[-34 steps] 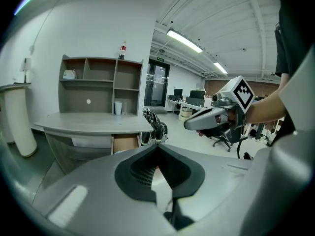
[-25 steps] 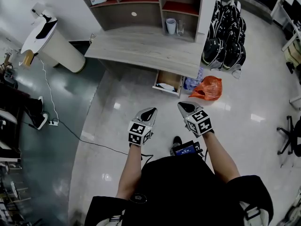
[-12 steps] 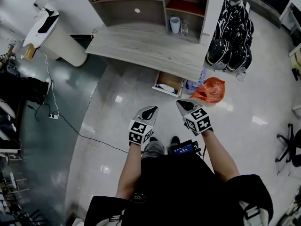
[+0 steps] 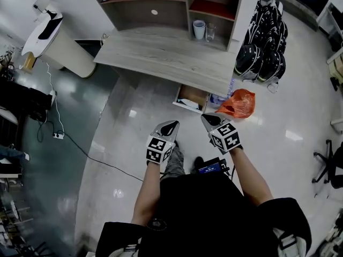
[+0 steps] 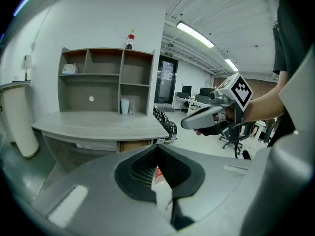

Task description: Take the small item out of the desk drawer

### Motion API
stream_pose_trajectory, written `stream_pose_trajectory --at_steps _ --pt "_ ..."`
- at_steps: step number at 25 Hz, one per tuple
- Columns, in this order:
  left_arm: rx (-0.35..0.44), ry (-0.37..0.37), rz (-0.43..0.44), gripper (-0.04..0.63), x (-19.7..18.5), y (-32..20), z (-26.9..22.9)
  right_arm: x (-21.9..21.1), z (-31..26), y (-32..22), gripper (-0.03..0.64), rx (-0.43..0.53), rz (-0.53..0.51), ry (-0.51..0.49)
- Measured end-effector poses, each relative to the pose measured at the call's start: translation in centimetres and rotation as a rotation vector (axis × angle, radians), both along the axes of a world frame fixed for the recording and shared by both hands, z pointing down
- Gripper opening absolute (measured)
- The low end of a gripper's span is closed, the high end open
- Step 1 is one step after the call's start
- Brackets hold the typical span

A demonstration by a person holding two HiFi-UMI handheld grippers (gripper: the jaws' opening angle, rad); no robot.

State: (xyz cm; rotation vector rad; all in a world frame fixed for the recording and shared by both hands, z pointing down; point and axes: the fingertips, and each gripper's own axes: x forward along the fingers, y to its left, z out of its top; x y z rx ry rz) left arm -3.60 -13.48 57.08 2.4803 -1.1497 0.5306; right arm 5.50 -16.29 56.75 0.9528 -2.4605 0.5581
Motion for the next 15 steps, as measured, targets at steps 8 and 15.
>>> stream_pose_trajectory --at_steps 8,15 --pt "-0.001 0.015 0.053 0.002 -2.3 -4.5 0.2 -1.9 -0.1 -3.8 0.003 0.0 0.053 0.021" --pt "-0.006 0.022 0.145 0.002 -3.9 -9.2 0.6 -3.9 0.1 -7.9 0.003 -0.005 0.13 0.037"
